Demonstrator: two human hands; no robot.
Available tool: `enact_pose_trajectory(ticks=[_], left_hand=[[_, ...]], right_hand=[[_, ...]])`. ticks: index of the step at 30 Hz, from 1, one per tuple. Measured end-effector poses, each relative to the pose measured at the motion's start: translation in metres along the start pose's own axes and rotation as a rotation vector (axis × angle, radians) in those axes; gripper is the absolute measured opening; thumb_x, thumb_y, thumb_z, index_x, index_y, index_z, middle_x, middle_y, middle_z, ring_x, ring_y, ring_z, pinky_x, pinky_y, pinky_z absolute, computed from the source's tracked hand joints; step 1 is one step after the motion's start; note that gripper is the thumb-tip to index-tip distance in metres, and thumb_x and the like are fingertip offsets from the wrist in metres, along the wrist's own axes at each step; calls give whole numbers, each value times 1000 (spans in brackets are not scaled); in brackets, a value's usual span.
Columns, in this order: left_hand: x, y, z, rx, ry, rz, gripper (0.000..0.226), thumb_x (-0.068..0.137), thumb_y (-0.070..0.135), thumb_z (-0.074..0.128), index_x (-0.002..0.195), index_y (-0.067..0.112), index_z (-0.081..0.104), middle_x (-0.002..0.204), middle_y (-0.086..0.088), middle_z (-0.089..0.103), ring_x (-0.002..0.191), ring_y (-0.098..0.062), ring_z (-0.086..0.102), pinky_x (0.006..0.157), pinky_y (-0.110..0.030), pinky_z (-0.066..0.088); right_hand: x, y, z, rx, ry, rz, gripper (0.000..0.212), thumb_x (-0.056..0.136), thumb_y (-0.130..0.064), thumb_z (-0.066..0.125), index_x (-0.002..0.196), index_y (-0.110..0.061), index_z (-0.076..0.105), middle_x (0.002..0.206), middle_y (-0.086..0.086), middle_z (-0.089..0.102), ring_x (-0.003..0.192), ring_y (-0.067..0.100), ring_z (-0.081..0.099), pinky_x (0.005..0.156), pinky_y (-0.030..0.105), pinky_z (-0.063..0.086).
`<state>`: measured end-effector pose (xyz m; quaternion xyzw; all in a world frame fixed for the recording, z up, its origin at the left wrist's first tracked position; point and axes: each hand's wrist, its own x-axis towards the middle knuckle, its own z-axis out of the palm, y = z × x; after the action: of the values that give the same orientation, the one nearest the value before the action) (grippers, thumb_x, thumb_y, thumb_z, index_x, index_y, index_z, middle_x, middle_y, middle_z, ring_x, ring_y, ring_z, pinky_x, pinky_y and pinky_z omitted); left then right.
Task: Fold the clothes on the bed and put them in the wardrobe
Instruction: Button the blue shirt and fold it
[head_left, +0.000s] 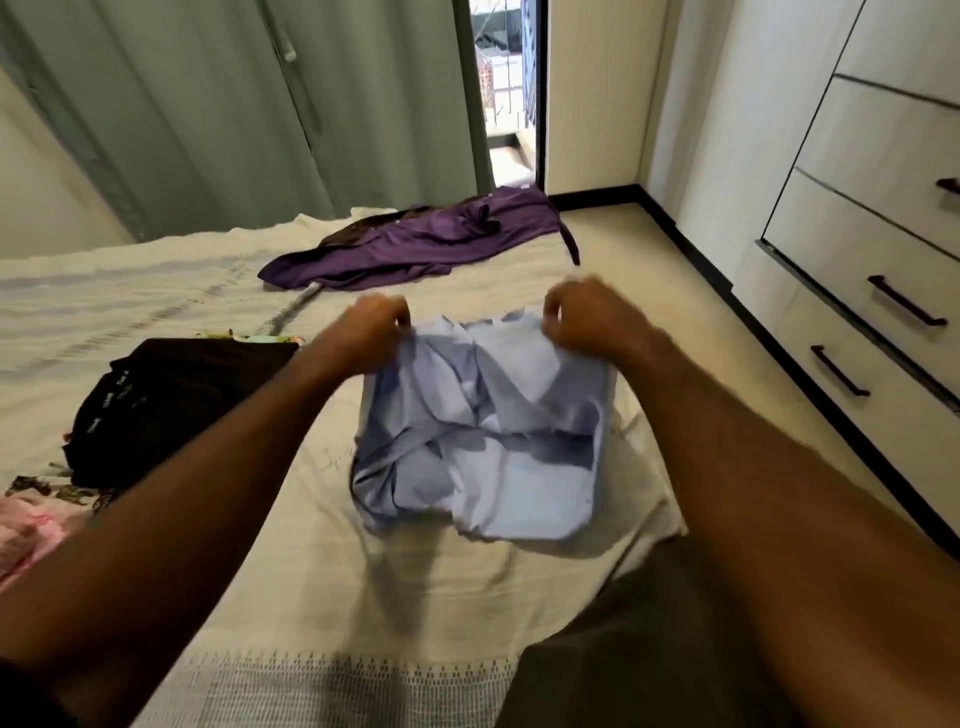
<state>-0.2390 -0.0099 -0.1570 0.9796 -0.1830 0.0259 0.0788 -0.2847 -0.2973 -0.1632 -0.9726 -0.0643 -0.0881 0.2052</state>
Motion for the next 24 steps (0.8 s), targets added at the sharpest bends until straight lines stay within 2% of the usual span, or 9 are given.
enact_pose_trajectory(ticks=[2,5,7,9,13,15,19,22,24], left_hand=[[30,4,-38,-75,290,-26,15,90,-1,57,102,-4,65,105,-30,64,100,-45,60,82,-45,44],[40,22,-93,-293,822,-50,16,94,8,54,95,-3,67,90,-22,64,83,-32,57,72,-35,37],[27,40,-99,-507,959,-56,21,94,17,55,88,2,68,79,-9,62,73,-15,51,68,-26,34],[2,57,-67,-634,825,-76,23,91,24,55,83,7,68,76,-7,64,70,-15,52,68,-30,40],[-64,93,46,-849,411,-271,24,87,30,60,65,22,61,66,-2,64,67,-18,60,67,-34,46],[-94,111,87,-983,332,-355,26,84,34,59,62,20,62,62,0,64,63,-17,60,66,-37,48],[-140,140,126,-1211,305,-417,26,94,21,63,71,9,67,65,-3,67,66,-15,62,67,-36,48],[-152,151,127,-1326,313,-444,23,99,11,61,79,4,70,74,-15,69,72,-16,62,71,-33,48],[-153,156,120,-1343,339,-485,21,99,12,61,83,8,73,80,-13,73,77,-15,66,74,-33,52]], right_hand=[[33,-18,-43,-54,321,55,24,92,-30,51,99,-14,69,96,18,70,88,42,66,78,47,57],[49,-51,-89,31,826,-14,24,97,-31,44,103,-15,62,81,11,69,73,37,66,63,48,57],[34,-63,-86,101,1042,-86,19,99,-27,50,98,-13,63,70,7,66,62,32,65,54,42,54],[5,-64,-52,108,978,-3,14,95,-22,57,90,-11,65,69,11,66,62,35,65,54,40,53],[-71,-51,45,249,260,291,11,83,-18,63,79,-11,71,82,14,72,85,39,67,71,39,52],[-110,-50,80,337,103,339,9,84,-22,66,78,-17,71,83,7,73,88,31,68,71,34,48],[-170,-51,116,454,159,418,17,88,-33,72,79,-19,73,83,0,68,78,18,64,69,31,49],[-176,-43,115,705,279,520,7,84,-25,80,81,-20,76,78,-8,72,76,3,66,69,17,48],[-177,-38,111,830,262,538,12,86,-19,78,75,-22,73,72,-9,71,72,1,66,69,18,49]])
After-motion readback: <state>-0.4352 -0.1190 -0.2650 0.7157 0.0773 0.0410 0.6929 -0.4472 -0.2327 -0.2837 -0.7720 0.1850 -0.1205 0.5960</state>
